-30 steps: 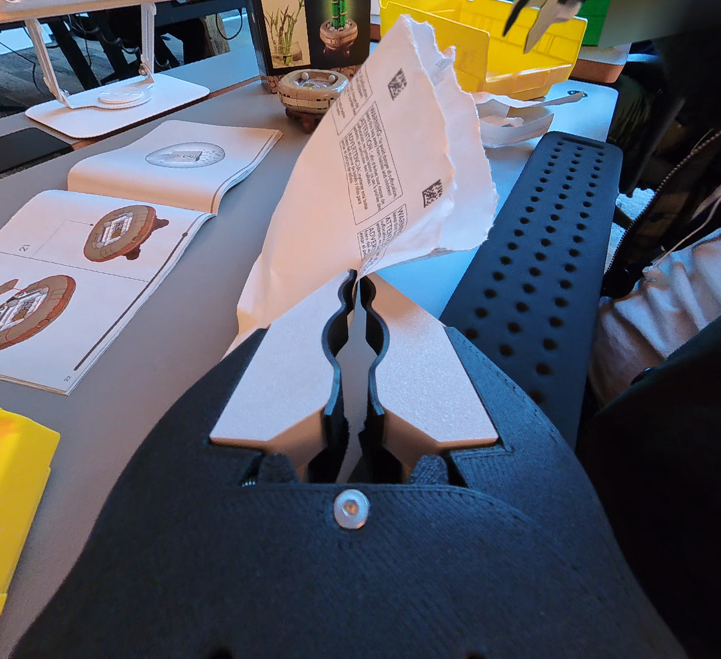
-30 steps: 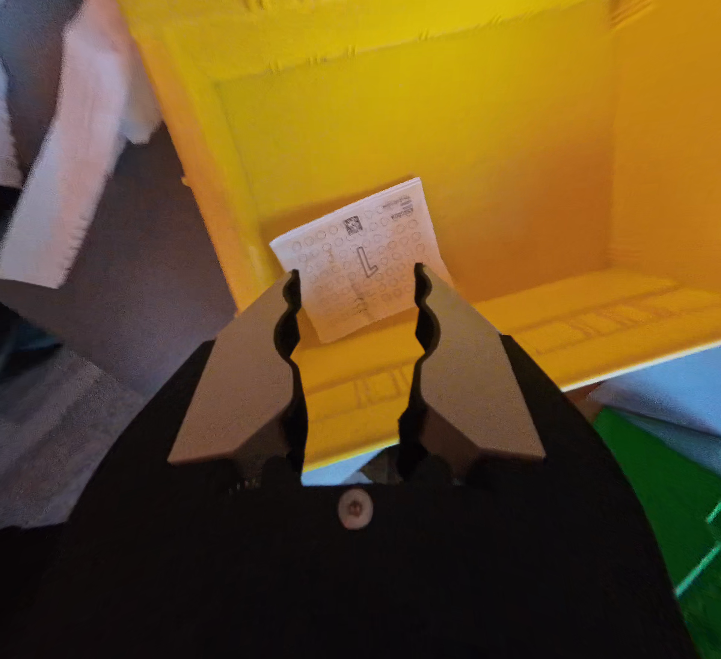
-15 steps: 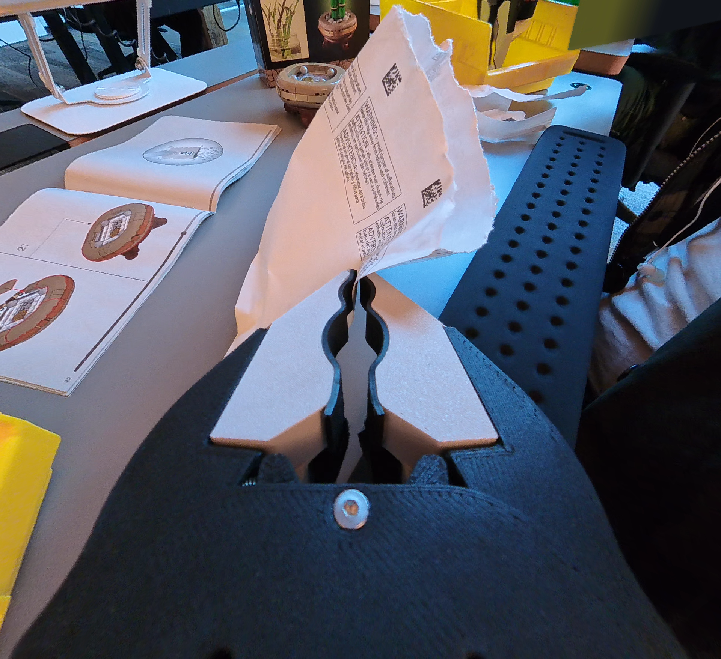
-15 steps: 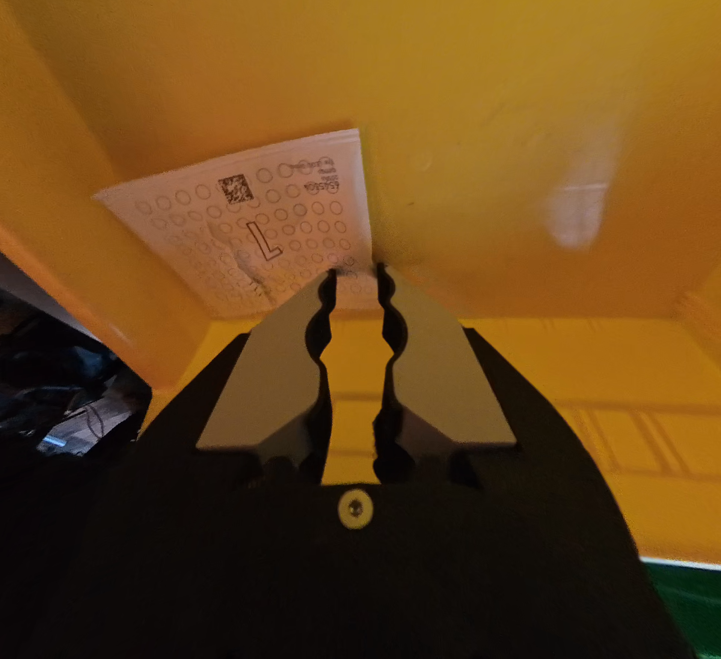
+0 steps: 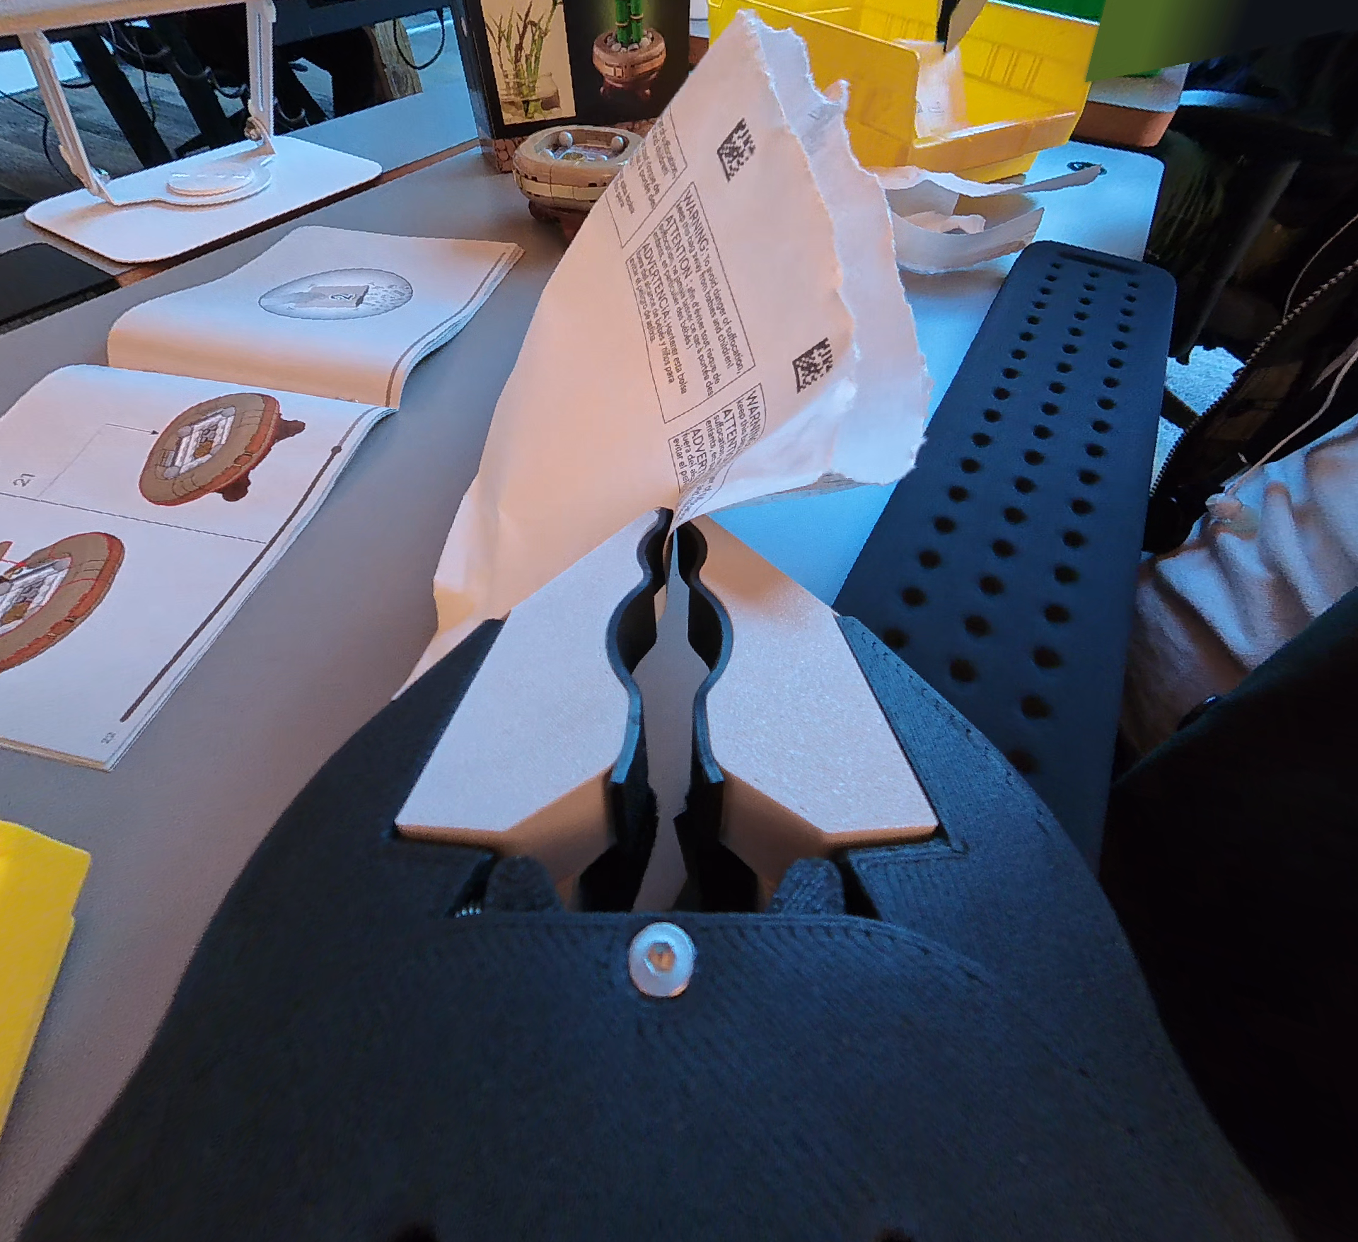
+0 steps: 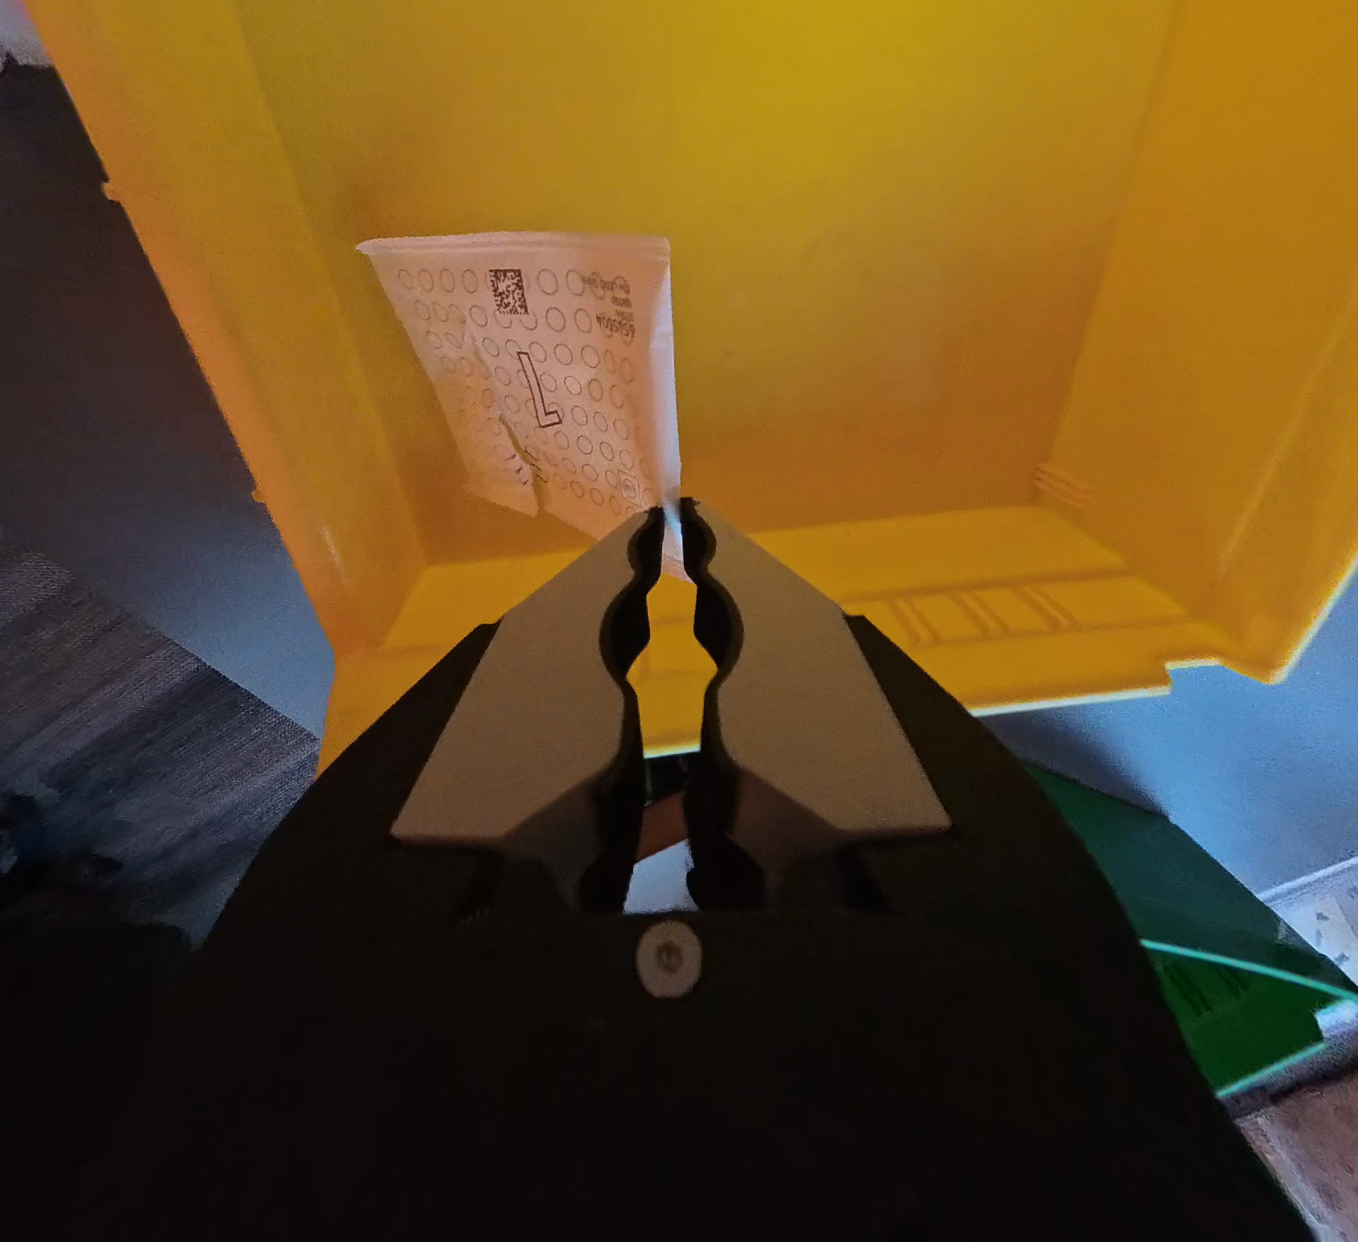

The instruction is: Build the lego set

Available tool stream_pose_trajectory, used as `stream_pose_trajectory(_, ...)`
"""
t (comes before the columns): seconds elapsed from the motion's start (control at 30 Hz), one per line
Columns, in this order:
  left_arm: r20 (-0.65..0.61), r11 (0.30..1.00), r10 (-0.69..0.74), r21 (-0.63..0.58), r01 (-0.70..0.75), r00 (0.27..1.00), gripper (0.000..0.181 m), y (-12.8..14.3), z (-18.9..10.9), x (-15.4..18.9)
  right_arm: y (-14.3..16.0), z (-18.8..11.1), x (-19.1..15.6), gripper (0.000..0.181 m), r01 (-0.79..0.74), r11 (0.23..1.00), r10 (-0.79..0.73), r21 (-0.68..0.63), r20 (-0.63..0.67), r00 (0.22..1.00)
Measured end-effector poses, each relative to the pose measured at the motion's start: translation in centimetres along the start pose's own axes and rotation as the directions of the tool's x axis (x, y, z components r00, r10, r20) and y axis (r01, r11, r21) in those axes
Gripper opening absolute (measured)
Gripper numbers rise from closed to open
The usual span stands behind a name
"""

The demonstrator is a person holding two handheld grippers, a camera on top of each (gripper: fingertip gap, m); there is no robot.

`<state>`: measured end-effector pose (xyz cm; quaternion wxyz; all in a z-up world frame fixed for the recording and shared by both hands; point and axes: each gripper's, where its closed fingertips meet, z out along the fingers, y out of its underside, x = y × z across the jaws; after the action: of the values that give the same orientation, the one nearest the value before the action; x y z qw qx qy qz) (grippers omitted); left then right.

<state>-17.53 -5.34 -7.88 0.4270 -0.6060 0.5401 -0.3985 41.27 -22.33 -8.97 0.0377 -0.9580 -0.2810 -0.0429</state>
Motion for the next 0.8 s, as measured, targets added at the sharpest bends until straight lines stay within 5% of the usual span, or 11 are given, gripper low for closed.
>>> stream_pose_trajectory(0.13, 0.003, 1.000, 0.004, 0.002, -0.004, 1.000, 0.000, -0.1, -0.1, 0.0, 0.0, -0.6, 0.2, 0.003, 0.003, 1.000, -0.003, 0.006, -0.049, 0.999)
stream_pose_trajectory(0.37, 0.013, 1.000, 0.016, 0.013, -0.016, 1.000, 0.000, -0.4, -0.3, 0.1, -1.4, -5.2, 3.5, 0.003, -0.037, 0.988, 0.084, 0.147, -0.332, 0.940)
stream_pose_trajectory(0.57, 0.017, 1.000, 0.027, 0.011, -0.027, 0.999, 0.000, -0.2, -0.3, 0.3, -1.1, -6.4, 2.2, 0.003, -0.083, 0.983, 0.131, 0.166, -0.303, 0.944)
stream_pose_trajectory(0.8, 0.033, 0.999, 0.051, 0.000, -0.051, 0.998, 0.000, -0.1, -0.3, 0.5, -0.7, -3.9, 1.7, 0.004, -0.146, 0.981, 0.170, 0.126, -0.216, 0.962)
